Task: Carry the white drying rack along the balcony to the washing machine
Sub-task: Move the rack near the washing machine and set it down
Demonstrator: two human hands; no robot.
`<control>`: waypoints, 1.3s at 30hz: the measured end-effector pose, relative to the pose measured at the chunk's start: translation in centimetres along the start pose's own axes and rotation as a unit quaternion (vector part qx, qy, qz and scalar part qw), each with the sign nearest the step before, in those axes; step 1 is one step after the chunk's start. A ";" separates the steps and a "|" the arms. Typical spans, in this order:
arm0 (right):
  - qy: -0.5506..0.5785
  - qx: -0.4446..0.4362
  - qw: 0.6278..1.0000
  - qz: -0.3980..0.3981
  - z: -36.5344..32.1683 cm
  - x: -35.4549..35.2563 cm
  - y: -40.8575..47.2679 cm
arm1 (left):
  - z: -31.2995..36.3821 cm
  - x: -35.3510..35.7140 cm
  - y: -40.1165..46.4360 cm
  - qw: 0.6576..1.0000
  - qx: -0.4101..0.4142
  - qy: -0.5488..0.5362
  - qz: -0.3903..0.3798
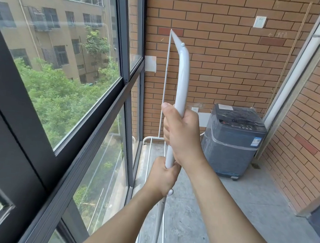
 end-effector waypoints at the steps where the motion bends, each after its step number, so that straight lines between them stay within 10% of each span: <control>1: -0.006 0.000 1.000 -0.005 -0.1 0.0 -0.1 | 0.0 0.0 0.0 1.000 0.000 0.002 -0.004; 16: -0.220 -0.205 0.952 0.053 -2.0 -1.5 -0.9 | 0.0 0.5 -0.6 0.995 -0.022 0.038 -0.085; 23: 0.011 0.033 0.998 -0.060 1.1 -0.2 -0.7 | -2.4 -0.6 -1.9 0.983 -0.046 0.068 -0.167; 33: -0.001 0.012 1.000 0.020 0.9 -0.4 -0.9 | -5.8 -2.0 -5.0 0.996 0.045 0.029 -0.071; 39: -0.079 -0.036 0.991 0.103 0.7 -0.3 -1.5 | -7.8 -1.5 -4.5 0.952 0.032 0.303 -0.038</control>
Point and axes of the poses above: each hand's wrist, its own y-axis towards the middle knuckle, its own x-axis out of the palm, z = x × y, the point moved 6 cm from there along y, towards the middle knuckle, and after that the axes turned 2 degrees about x, right-handed, at the moved point
